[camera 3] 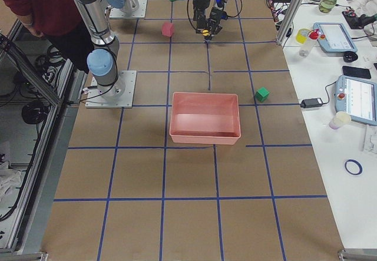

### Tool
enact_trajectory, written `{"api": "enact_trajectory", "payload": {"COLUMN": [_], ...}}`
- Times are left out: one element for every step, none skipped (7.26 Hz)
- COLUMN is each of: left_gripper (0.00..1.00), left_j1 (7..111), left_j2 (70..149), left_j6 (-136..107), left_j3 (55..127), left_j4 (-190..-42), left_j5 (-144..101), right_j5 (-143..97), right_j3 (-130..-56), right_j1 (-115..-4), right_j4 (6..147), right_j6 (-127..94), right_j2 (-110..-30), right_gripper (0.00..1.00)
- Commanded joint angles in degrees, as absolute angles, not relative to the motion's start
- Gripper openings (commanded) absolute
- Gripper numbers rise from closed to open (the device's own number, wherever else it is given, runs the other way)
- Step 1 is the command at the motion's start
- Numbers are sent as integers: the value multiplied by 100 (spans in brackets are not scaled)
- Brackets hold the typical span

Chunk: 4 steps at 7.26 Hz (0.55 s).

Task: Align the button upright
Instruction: 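Set the button upright on the table and open the left gripper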

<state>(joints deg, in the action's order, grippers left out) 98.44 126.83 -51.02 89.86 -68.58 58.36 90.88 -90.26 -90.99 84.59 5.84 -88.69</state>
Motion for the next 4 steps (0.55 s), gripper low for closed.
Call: {"api": "enact_trajectory", "payload": {"left_gripper": [100,100,100,100], "left_j1": [9853,9853,9835,9835], "left_j2": [12621,12534,12403,12175], "left_j6": [-5028,-5010,-5010,-5001], "left_j3": [8983,8939,8912,8799], "left_j4": [-6829,-6716,-6715,-6811], "left_j5": [5836,5845,5906,6011], "right_j5": [9123,9123,9132,9132], "right_j3": [-9026,-9026,-9026,-9026], "right_j1": [-9105,-9105,-9105,-9097], "right_j4": [8446,8446,8446,8446], "right_j6": [598,598,606,606], "right_j2": [-8868,-8868,-8868,-8868], "right_gripper": [100,100,100,100]}}
